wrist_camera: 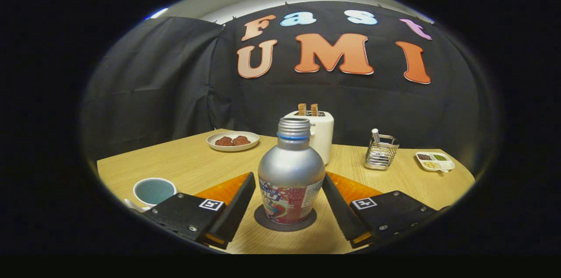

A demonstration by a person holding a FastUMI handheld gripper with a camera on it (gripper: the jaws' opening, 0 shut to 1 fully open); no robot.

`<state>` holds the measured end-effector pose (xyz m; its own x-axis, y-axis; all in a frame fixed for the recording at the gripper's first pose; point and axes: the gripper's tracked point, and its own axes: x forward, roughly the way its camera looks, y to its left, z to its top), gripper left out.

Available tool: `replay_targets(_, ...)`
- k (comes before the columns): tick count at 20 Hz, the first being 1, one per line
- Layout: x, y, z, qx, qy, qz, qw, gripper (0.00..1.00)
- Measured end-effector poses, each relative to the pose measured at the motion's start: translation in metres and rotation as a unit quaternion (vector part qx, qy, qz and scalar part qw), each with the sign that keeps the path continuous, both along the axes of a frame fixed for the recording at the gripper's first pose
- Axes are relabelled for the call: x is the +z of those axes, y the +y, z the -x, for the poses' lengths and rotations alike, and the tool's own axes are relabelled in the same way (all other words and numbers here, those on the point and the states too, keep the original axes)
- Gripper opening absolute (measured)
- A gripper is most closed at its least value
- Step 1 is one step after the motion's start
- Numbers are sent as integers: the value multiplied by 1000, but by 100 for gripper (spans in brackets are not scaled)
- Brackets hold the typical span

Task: Take the bottle from table, then pour the juice into the cup, finally place the bottle on the coaster

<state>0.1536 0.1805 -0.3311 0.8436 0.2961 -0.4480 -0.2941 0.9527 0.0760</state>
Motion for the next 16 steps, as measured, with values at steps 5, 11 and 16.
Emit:
replay_targets(5,44,-13,14,0,-37,15,999,97)
replay_targets(11,113,-26,50,-7,-81,1,997,98)
replay_targets(16,173,-49,86,-27,-121,4,992,98)
